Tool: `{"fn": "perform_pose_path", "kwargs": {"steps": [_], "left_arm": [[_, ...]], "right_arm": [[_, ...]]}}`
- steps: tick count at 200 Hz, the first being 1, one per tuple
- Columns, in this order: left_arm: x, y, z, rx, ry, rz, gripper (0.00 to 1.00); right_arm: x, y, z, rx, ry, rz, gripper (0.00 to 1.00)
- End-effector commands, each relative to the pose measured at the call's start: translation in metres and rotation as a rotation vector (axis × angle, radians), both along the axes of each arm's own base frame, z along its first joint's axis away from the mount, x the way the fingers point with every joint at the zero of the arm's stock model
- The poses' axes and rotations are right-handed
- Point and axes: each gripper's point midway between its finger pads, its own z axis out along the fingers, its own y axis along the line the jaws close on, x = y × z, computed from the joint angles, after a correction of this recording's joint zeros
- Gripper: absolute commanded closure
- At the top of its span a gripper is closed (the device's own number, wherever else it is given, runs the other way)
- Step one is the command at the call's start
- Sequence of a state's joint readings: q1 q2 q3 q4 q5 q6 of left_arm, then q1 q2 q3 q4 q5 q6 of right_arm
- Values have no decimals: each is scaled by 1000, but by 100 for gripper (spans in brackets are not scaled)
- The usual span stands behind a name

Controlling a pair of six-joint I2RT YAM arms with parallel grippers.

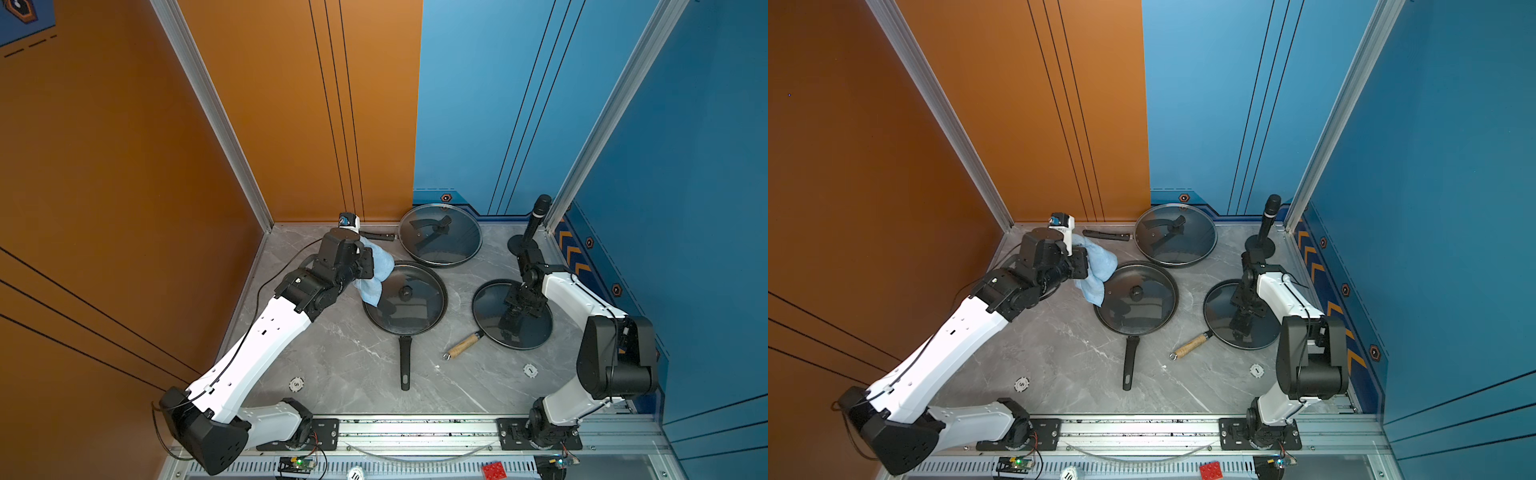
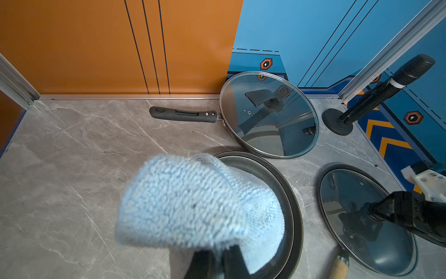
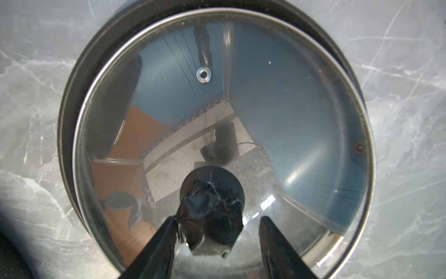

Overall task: Wipe the pot lid with a cloth
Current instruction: Pick up the pot lid from the cooking pot, then place the pot lid on the cooking pot.

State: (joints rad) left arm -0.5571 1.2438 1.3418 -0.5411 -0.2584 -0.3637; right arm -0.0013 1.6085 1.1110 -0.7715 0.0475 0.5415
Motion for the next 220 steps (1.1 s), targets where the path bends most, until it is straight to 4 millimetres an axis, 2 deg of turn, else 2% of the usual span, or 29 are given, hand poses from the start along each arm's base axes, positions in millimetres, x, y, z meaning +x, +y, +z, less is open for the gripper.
{"fn": "perform_pose_path", "kwargs": {"steps": [1, 58, 73, 92, 120, 168, 186, 220], "left_arm": [[-2, 6, 7, -5, -27, 12, 100], [-3, 7, 8, -11, -29, 18, 100], [-3, 7, 7, -10, -28, 18, 100], [-3, 8, 8, -13, -30, 22, 100], [-4, 8, 6, -15, -26, 26, 100], [-3, 8, 8, -20, -27, 28, 100], [-3, 6, 7, -20, -26, 27, 100], [-4, 6, 9, -19, -30, 26, 100]], "right_arm": [[-1, 0, -2, 1, 40, 29, 46], [-2, -2, -14, -18, 83, 42, 49], [-1, -1, -17, -14, 89, 48, 55], [1, 1, -18, -5, 87, 51, 68], [8, -1, -6, -17, 34, 46, 82], [20, -7, 32, -64, -143, 30, 87], [21, -7, 32, -50, -161, 24, 88], [24, -3, 21, -26, -146, 36, 88]]}}
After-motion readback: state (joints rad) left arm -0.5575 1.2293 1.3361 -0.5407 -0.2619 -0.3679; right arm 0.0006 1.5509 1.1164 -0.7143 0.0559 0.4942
